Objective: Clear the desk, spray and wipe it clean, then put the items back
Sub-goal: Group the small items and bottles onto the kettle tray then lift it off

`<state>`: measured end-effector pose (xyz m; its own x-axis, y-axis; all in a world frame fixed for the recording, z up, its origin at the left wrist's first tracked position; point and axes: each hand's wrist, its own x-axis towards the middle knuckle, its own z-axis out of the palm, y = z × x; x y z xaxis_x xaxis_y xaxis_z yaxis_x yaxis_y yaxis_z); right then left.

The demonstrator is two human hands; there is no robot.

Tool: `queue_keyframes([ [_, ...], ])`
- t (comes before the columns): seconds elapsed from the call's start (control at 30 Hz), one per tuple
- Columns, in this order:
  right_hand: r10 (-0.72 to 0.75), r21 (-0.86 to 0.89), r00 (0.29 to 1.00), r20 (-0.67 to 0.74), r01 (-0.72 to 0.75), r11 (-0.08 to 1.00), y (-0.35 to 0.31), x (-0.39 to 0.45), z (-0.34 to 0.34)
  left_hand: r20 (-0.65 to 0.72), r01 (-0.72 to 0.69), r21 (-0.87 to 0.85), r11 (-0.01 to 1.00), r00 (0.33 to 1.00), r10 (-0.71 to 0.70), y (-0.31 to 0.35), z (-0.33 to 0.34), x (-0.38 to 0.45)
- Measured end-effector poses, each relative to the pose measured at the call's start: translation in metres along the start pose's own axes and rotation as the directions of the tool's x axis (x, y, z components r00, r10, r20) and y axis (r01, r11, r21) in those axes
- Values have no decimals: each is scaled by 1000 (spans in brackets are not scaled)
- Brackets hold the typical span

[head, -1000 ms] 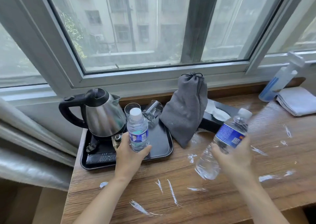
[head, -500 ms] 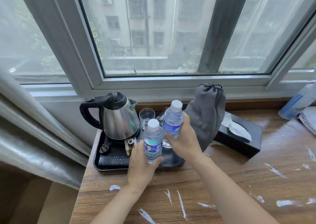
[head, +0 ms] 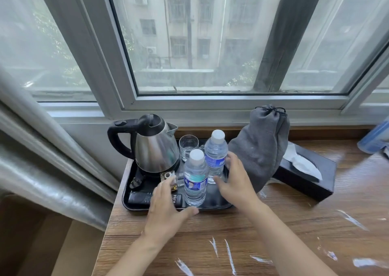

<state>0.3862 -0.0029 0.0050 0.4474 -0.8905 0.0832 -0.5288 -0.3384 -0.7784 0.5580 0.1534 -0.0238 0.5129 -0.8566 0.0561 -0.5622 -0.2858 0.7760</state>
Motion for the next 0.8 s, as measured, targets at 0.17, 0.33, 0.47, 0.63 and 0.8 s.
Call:
queue_keyframes([
  [0.17,187,-200,981,-42,-192,961,24,-20,1,-142,72,-22,997,987,-74,-37,-55,-4],
  [0.33,282,-346,959,4,-263,900,21,-8,12,-187,269,-10,963,946,-266,-65,-76,35],
  [0.47,306,-373,952,-9,-287,882,15,-4,20,-163,326,53,944,935,-314,-77,-76,64],
  [0.63,334,-353,942,-18,-319,879,13,-4,25,-119,392,70,917,916,-383,-80,-78,79],
  [0.8,351,-342,936,4,-328,881,9,-7,25,-82,434,117,894,901,-426,-81,-80,81],
])
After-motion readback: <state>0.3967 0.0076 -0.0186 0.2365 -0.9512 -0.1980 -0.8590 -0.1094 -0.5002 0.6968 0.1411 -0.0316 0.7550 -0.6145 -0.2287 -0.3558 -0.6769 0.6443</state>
